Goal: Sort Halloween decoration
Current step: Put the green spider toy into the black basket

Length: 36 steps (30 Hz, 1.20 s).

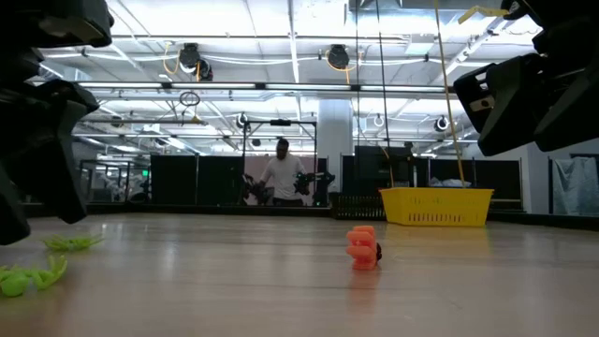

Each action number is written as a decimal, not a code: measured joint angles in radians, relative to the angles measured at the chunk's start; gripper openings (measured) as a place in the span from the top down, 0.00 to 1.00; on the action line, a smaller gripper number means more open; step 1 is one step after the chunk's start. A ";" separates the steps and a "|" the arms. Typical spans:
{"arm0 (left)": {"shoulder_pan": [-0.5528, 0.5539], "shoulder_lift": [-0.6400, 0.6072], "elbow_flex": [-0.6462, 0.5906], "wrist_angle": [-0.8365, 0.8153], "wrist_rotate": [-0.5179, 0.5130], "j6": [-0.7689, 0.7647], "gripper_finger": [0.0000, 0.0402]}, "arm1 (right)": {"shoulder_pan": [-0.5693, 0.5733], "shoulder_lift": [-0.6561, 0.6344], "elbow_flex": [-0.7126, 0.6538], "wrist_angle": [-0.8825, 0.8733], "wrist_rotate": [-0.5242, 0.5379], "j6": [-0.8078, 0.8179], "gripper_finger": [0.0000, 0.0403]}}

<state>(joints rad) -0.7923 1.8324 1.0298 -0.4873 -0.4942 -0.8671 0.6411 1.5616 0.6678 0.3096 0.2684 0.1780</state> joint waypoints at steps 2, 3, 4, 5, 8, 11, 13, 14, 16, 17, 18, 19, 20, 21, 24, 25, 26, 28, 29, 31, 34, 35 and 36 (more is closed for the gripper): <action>-0.007 0.000 0.000 -0.001 -0.001 -0.013 0.44 | 0.000 0.000 0.000 0.000 0.000 0.000 0.67; -0.009 0.000 -0.001 0.000 -0.004 -0.019 0.44 | 0.000 0.000 0.000 0.000 0.000 0.000 0.67; -0.009 0.000 -0.003 0.000 -0.004 -0.026 0.44 | 0.000 0.000 0.000 0.000 0.000 0.000 0.67; -0.010 0.000 -0.007 0.000 -0.005 -0.033 0.44 | 0.000 0.000 0.000 0.000 0.000 0.000 0.67; -0.009 0.010 -0.022 -0.001 -0.005 -0.037 0.44 | 0.000 0.000 0.000 0.000 0.000 0.000 0.67; -0.008 0.015 -0.024 0.000 -0.009 -0.037 0.44 | 0.000 0.000 0.000 0.000 0.000 0.000 0.67; -0.007 0.016 -0.024 0.002 -0.009 -0.037 0.44 | 0.000 0.000 0.000 0.000 0.000 0.000 0.67; -0.007 0.016 -0.024 0.002 -0.008 -0.038 0.45 | 0.000 0.000 0.000 0.000 0.000 0.000 0.67; -0.007 0.016 -0.024 0.001 -0.004 -0.037 0.47 | 0.000 0.000 0.000 0.000 0.000 0.000 0.67; -0.006 0.016 -0.024 0.002 -0.002 -0.037 0.49 | 0.000 0.000 0.000 0.000 0.000 0.000 0.67; -0.007 0.016 -0.024 0.002 0.000 -0.038 0.51 | 0.000 0.000 0.000 0.000 0.000 0.000 0.67; -0.007 0.016 -0.024 0.001 0.001 -0.037 0.54 | 0.000 0.000 0.000 0.000 0.000 0.000 0.67; -0.007 0.016 -0.024 0.002 0.002 -0.037 0.57 | 0.000 0.000 0.000 0.000 0.000 0.000 0.67; -0.007 0.016 -0.024 0.002 0.004 -0.037 0.60 | 0.000 0.000 0.000 0.000 0.000 0.000 0.67; -0.003 0.016 -0.024 0.001 0.004 -0.033 0.71 | 0.000 0.000 0.000 0.000 0.000 0.000 0.67; 0.001 0.016 -0.024 -0.001 0.006 -0.023 0.75 | 0.000 0.000 0.000 0.000 0.000 0.000 0.67; 0.005 0.016 -0.024 0.000 0.013 -0.018 0.79 | 0.000 0.000 0.000 0.000 0.000 0.000 0.67; 0.015 0.016 -0.024 -0.001 0.021 -0.014 0.86 | 0.000 0.000 0.000 0.000 0.000 0.000 0.67; 0.020 0.016 -0.024 -0.001 0.025 -0.008 0.90 | 0.000 0.000 0.000 0.000 0.000 0.001 0.67; 0.030 0.016 -0.024 0.001 0.034 0.010 0.97 | 0.000 0.000 0.000 0.000 0.000 0.003 0.67; 0.039 0.016 -0.024 0.000 0.037 0.018 0.98 | 0.000 0.000 0.000 0.000 0.000 0.003 0.67; 0.041 0.016 -0.024 0.000 0.038 0.019 0.98 | 0.000 0.000 0.000 0.000 0.000 0.003 0.67; 0.042 0.016 -0.024 0.000 0.039 0.020 0.98 | 0.000 0.000 0.000 0.000 0.000 0.003 0.67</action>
<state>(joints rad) -0.7502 1.8484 1.0058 -0.4877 -0.4557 -0.8475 0.6411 1.5620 0.6682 0.3096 0.2685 0.1806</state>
